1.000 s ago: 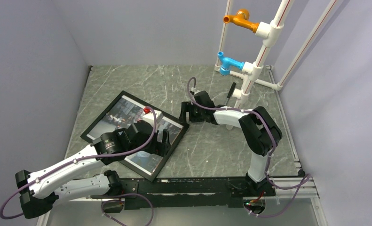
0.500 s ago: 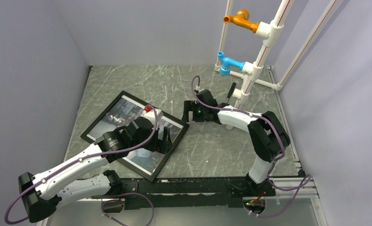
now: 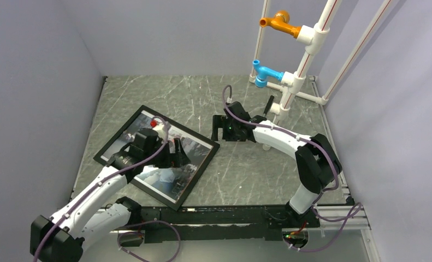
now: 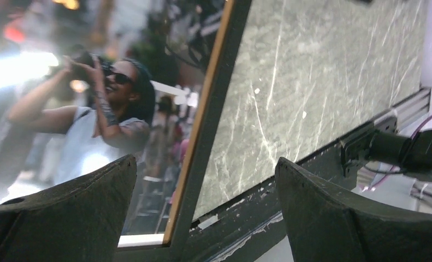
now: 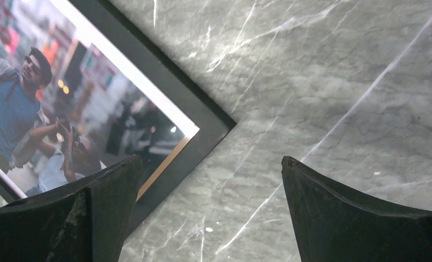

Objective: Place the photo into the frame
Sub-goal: Turn over the photo frame at the center of the board, then adjust the photo frame at the center of the board.

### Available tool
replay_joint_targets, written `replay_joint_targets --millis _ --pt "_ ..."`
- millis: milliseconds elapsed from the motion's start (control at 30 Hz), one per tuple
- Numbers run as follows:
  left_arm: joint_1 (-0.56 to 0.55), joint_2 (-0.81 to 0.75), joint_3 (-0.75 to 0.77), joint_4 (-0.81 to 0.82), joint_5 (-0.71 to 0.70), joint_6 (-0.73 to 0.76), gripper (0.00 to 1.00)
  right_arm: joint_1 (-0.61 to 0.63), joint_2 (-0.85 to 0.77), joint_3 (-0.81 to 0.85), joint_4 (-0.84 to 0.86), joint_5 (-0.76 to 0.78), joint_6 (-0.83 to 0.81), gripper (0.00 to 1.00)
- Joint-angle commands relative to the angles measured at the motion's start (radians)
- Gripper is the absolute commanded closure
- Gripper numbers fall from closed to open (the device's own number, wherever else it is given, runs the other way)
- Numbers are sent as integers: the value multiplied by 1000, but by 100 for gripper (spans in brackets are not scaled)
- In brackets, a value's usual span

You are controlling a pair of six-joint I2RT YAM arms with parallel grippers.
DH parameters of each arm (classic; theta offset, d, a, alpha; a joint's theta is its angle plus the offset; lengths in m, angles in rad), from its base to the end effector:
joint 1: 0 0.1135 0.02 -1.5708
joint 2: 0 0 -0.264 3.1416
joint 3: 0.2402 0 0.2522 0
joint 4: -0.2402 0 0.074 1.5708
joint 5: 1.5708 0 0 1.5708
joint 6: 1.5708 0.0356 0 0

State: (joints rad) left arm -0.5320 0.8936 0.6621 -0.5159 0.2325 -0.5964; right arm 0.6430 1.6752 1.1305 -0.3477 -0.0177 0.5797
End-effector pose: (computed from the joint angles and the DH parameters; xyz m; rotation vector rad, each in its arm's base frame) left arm 0.1565 -0.1016 0.2476 0.0459 2.4446 -0.8111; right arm 0.2852 0.2145 0.2151 -0.0884 2.5427 0.5337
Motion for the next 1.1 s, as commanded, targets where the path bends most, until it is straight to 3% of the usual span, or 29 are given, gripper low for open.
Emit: replay_joint_targets --millis 0,233,567,967,1033,1067 --pt "147 -74 -2 -32 73 23 1 61 -6 52 -89 87 57 0" --pt "374 -151 62 -173 83 93 1 137 19 66 -153 64 134 0" --pt "386 -150 340 -390 -91 190 0 258 37 -61 -39 -49 288 11" --pt "387 -147 367 -402 -71 184 1 291 209 36 -81 -25 319 29" --pt "386 -151 363 -403 -74 185 1 290 231 56 -94 -16 313 36" --pt "387 -151 361 -404 -76 187 1 290 245 67 -102 -14 311 45"
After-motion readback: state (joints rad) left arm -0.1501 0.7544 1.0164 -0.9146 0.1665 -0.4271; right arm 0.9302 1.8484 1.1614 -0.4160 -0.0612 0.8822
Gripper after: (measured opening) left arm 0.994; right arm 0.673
